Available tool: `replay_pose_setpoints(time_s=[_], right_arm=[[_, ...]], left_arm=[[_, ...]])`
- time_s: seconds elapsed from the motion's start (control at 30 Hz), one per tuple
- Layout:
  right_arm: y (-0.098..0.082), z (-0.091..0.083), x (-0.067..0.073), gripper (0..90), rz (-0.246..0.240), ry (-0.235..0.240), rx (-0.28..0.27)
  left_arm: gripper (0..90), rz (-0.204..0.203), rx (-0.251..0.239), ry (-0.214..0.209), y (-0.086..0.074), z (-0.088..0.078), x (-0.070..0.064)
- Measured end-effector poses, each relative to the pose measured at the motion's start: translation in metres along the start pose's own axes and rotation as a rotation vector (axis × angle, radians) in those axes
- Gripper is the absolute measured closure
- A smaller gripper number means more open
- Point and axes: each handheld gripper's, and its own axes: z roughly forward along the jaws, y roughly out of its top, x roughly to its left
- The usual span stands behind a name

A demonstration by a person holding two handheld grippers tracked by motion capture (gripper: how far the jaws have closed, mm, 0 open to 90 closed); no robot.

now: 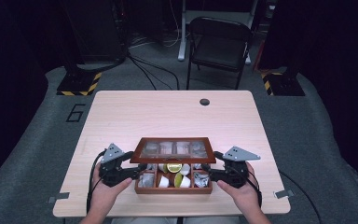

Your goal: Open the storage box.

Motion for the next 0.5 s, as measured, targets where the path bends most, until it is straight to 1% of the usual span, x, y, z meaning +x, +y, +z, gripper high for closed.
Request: replay_pose_setpoints(time_s=[0.03,0.13,0.23,0.3,0.5], right_arm=[[0.002,0.0,-0.001,33.0,0.005,-0.002,-0.006],[0.006,0.001,-0.003,32.8,0.015,0.0,-0.014],[0.008,0.003,-0.004,32.6,0.012,0.0,-0.02],[0.009,0.003,-0.005,32.6,0.013,0.0,-0.021],[0.016,0.006,-0.009,32.6,0.021,-0.002,-0.034]], left_arm=[[28.1,-0.006,-0.008,0.002,0.001,0.0,0.0],[28.1,-0.007,-0.016,-0.002,0.006,0.001,0.002],[28.1,-0.012,-0.02,-0.003,0.007,0.001,0.003],[28.1,-0.002,-0.018,-0.001,0.009,0.002,0.004],[28.0,0.007,-0.03,0.012,0.018,0.007,0.007]])
